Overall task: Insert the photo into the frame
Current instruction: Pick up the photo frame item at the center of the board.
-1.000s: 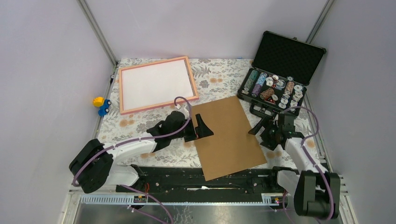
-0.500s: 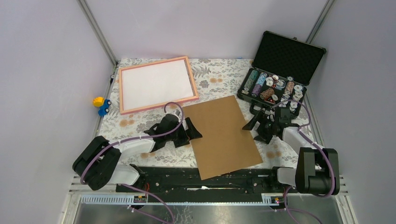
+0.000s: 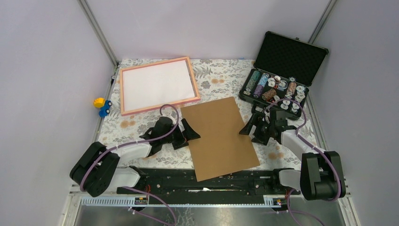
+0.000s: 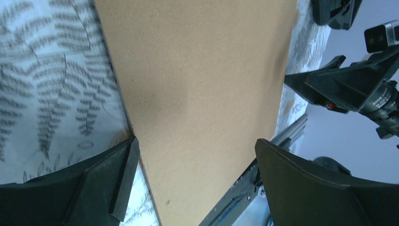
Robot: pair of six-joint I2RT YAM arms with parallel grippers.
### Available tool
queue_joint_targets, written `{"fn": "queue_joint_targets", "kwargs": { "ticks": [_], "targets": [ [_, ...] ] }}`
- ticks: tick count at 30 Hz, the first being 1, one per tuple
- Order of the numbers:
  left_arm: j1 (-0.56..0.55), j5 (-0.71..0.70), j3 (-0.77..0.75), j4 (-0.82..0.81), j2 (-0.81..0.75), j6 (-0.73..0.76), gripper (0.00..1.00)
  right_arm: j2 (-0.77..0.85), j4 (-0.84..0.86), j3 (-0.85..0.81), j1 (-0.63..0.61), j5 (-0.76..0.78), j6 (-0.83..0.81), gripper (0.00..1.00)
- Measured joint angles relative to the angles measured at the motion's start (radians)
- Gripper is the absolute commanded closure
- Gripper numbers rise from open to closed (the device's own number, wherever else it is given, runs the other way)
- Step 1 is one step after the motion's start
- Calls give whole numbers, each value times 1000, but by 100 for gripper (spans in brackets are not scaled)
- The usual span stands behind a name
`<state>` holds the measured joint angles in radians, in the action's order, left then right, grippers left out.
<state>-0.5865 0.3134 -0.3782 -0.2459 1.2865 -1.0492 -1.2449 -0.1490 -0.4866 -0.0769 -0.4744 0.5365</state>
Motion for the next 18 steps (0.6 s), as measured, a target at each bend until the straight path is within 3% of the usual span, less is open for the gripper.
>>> {"fn": "queue_joint_targets", "kwargs": {
  "ticks": [11, 18],
  "targets": [
    [-45, 39, 39, 126, -247, -88, 1, 38, -19, 14, -10, 14, 3, 0],
    [-48, 26, -24, 163, -269, -91, 1, 70, -13, 32, -10, 23, -14, 0]
  ]
}}
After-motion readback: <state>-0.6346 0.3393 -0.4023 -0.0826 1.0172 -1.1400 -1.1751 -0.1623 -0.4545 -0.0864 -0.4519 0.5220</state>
